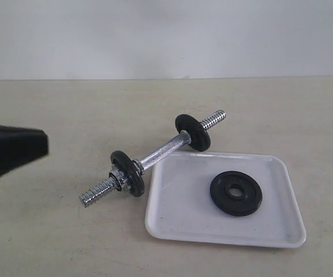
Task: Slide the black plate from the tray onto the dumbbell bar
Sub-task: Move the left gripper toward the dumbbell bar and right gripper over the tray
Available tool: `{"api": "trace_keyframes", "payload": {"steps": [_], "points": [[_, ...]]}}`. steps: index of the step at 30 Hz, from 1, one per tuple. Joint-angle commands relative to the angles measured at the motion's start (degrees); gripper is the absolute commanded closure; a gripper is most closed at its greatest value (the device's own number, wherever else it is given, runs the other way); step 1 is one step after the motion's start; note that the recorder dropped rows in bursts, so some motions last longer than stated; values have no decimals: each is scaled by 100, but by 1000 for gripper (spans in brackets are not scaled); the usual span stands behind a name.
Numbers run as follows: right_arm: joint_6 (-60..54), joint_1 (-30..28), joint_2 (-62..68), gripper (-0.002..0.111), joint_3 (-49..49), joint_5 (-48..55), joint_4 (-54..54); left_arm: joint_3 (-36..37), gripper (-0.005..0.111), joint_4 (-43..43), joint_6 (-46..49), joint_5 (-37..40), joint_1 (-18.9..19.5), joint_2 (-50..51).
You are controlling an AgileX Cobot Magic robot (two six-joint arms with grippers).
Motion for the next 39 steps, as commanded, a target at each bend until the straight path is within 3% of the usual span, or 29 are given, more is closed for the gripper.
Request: {"api": "trace_keyframes", "payload": {"steps": [1, 10, 18, 25, 29, 35, 39], "points": [[-572, 0, 111, 108, -67, -55, 503, -266, 102, 167, -13, -1159, -6, 834], [-572, 0, 111, 108, -67, -622, 450, -425, 102, -490, -13, -1383, -6, 1199], [-572, 1, 111, 108, -67, -800, 424, -425, 102, -653, 138, -1086, -6, 1199], [-1473, 1, 417, 108, -67, -835, 424, -429, 102, -1417, 540, -666, -6, 1199], [-1840, 1, 1074, 108, -67, -949, 424, -638, 102, -624, 1056, 447, -19, 1361], [-2302, 1, 2211, 108, -105, -937, 597, -1310, 102, -315, 1474, 461, -19, 2083], [-2489, 1, 2643, 108, -387, -840, 1562, -1915, 102, -263, 2023, 509, -19, 2672]]}}
